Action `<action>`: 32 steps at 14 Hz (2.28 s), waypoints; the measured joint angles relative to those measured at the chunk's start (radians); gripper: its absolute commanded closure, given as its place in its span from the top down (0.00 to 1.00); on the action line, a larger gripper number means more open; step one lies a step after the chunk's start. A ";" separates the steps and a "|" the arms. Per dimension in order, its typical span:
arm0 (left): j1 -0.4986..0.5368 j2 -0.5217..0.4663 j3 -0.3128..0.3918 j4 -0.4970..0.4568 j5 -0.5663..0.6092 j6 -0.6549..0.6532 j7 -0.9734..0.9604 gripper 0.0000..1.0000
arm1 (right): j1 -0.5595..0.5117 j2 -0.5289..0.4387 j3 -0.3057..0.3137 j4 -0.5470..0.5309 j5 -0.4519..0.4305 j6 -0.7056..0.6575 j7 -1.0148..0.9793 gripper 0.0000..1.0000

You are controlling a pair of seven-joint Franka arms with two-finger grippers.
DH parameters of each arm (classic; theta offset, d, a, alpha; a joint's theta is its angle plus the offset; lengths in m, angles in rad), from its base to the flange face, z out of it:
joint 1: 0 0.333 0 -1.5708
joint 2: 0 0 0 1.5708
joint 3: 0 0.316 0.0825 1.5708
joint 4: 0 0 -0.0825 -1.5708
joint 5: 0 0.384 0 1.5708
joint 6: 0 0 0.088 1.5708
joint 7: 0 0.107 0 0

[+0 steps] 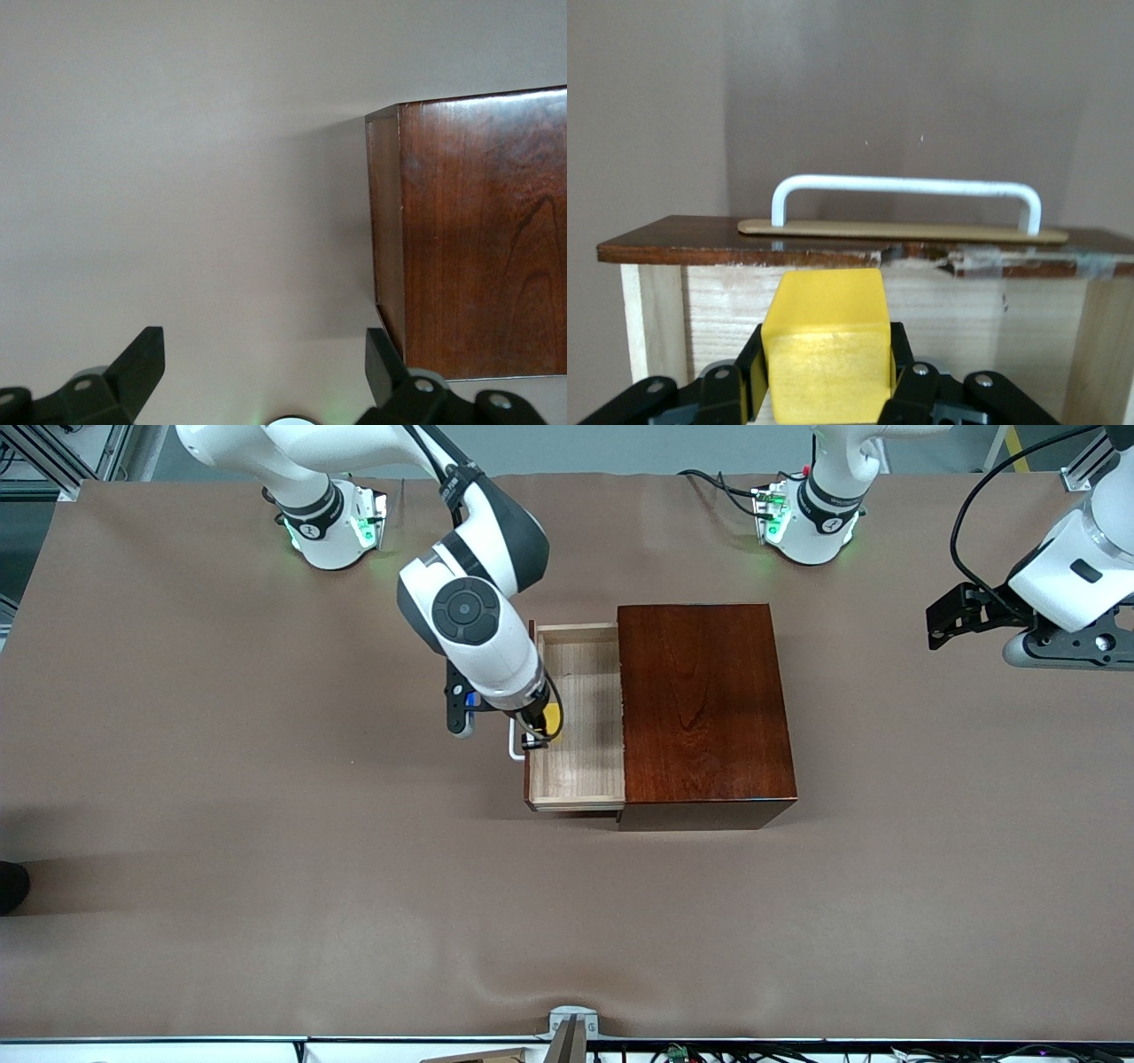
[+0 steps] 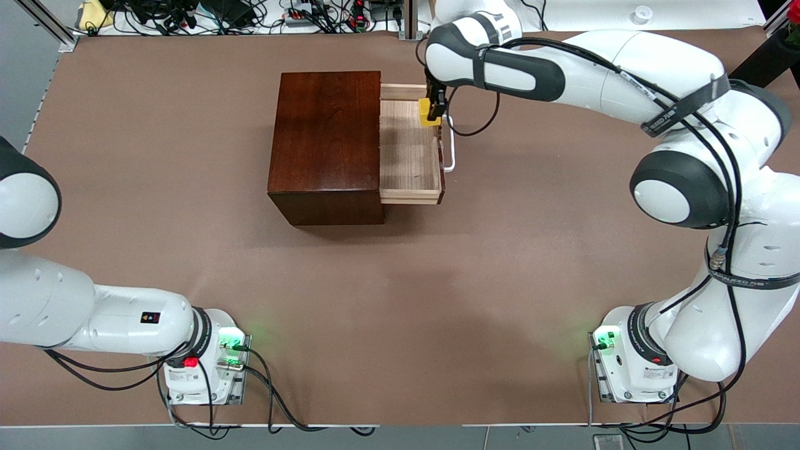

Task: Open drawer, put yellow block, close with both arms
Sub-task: 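Lower the yellow cube into the open drawer with the right gripper, then open the right gripper and withdraw it while the left gripper approaches the drawer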

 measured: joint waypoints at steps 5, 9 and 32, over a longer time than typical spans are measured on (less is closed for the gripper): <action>0.000 0.004 0.000 0.000 0.000 0.000 0.000 1.00 | 0.014 0.052 0.000 0.029 0.063 0.052 0.031 0.00; -0.001 0.017 0.000 0.000 0.000 0.000 0.000 1.00 | 0.042 0.099 0.000 0.032 0.070 0.108 0.043 0.00; -0.246 0.171 -0.200 0.046 -0.026 0.073 -0.787 1.00 | -0.141 0.048 -0.034 0.288 0.070 -0.256 -0.069 1.00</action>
